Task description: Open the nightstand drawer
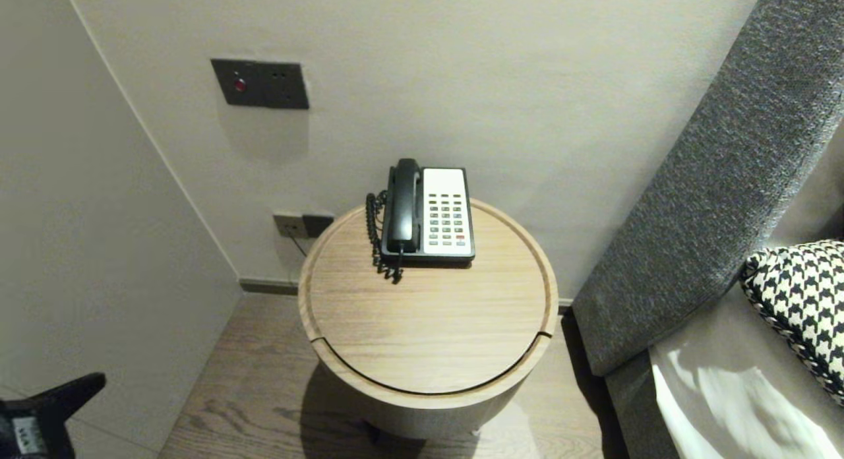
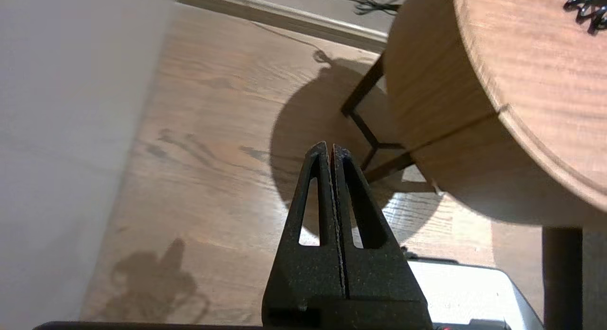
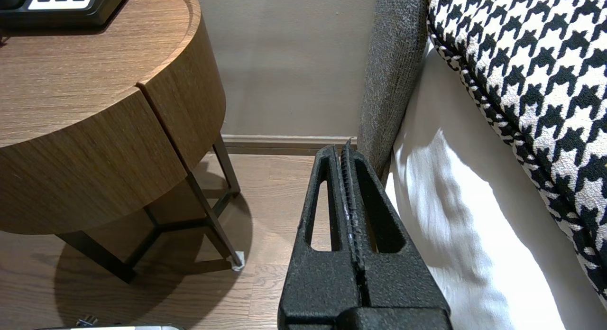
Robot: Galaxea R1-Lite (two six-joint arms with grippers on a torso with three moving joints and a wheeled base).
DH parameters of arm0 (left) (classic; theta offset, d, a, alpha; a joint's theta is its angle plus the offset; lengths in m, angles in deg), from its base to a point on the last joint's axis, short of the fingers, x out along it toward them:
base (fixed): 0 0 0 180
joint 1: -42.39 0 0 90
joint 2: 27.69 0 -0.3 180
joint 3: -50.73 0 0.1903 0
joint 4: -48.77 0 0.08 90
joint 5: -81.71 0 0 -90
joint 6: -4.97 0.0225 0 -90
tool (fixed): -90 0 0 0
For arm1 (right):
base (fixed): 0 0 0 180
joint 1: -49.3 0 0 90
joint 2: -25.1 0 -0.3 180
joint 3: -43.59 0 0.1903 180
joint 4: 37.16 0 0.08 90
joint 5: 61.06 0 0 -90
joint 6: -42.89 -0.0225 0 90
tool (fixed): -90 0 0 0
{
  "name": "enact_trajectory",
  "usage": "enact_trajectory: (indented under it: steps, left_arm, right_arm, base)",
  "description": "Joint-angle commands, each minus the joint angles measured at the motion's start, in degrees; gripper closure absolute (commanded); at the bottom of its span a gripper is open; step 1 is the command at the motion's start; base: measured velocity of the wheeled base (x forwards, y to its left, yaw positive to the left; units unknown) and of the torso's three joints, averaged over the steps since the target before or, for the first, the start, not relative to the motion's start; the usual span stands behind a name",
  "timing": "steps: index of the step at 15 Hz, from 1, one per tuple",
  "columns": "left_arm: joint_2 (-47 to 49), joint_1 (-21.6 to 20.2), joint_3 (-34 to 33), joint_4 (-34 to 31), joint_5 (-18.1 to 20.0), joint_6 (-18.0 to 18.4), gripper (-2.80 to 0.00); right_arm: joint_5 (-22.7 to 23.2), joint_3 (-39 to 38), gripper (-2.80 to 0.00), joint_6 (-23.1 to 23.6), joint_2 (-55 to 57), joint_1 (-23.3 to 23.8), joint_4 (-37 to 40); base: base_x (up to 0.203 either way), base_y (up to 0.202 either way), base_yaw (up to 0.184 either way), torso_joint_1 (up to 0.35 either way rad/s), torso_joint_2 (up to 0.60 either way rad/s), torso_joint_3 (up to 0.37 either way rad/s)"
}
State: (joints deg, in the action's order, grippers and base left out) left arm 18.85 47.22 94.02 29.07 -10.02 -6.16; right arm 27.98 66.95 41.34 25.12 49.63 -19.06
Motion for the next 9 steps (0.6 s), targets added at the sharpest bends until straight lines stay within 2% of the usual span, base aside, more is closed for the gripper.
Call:
enact_trajectory:
  steps: [1, 4, 8, 9]
  left_arm:
    - [-14.3, -4.6, -1.6, -6.3, 1.0, 2.1, 0.0]
    - [-21.8, -8.7, -6.8, -9.5, 0.3, 4.7, 0.0]
    - [-27.7, -9.0, -9.6, -9.7, -0.4, 8.3, 0.0]
    - [-29.4, -9.3, -11.8, -9.2, -0.7, 10.9, 0.0]
  right_arm:
    - [0.0, -2.3, 0.0, 0.0, 0.0, 0.0, -0.1]
    - [0.0, -2.3, 0.0, 0.0, 0.0, 0.0, -0.1]
    - [0.0, -2.3, 0.0, 0.1, 0.1, 0.0, -0.1]
    - [0.0, -2.3, 0.0, 0.0, 0.0, 0.0, 0.0]
  base:
    - [0.0, 0.0, 0.0, 0.0, 0.0, 0.0]
    - [0.0, 0.0, 0.0, 0.0, 0.0, 0.0]
    - [0.0, 0.0, 0.0, 0.0, 0.0, 0.0]
    - [0.0, 0.0, 0.0, 0.0, 0.0, 0.0]
